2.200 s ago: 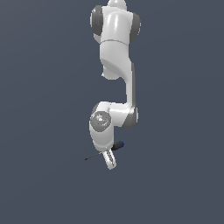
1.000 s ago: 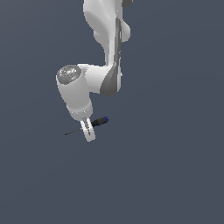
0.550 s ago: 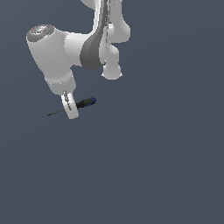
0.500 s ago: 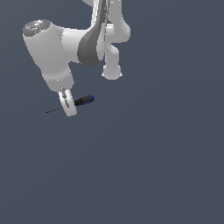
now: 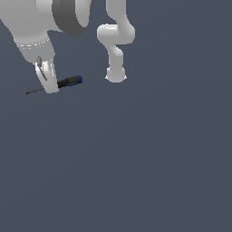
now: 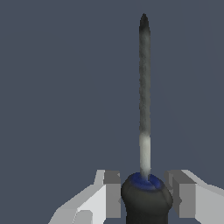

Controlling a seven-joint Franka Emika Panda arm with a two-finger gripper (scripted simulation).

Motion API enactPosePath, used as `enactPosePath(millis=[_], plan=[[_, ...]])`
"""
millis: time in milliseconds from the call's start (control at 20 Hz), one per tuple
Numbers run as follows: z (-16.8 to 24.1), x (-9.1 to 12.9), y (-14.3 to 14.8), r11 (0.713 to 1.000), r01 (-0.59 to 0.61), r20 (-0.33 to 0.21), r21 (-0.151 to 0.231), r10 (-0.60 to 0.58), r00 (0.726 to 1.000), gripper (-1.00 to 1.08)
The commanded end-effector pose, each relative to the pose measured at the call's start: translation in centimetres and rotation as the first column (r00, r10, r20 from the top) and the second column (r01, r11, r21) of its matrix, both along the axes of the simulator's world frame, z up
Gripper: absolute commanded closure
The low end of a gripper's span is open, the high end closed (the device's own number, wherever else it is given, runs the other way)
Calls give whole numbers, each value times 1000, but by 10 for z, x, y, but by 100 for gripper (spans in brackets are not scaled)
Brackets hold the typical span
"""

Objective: Pick up the object and move it to a goal position.

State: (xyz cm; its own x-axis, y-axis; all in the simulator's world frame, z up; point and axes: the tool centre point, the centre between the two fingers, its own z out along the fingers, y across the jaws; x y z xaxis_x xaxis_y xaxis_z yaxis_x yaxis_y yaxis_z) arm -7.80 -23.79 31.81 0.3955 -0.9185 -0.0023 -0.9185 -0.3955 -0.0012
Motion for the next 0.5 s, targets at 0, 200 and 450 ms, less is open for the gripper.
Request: enactPosePath(millis=[0, 200, 450], plan=[[16, -8, -10, 1000, -1, -1, -1, 1, 1000, 108], [32, -15, -21, 1000, -2, 0, -2, 2, 1000, 108], [40, -18, -26, 1000, -2, 0, -2, 2, 1000, 108]])
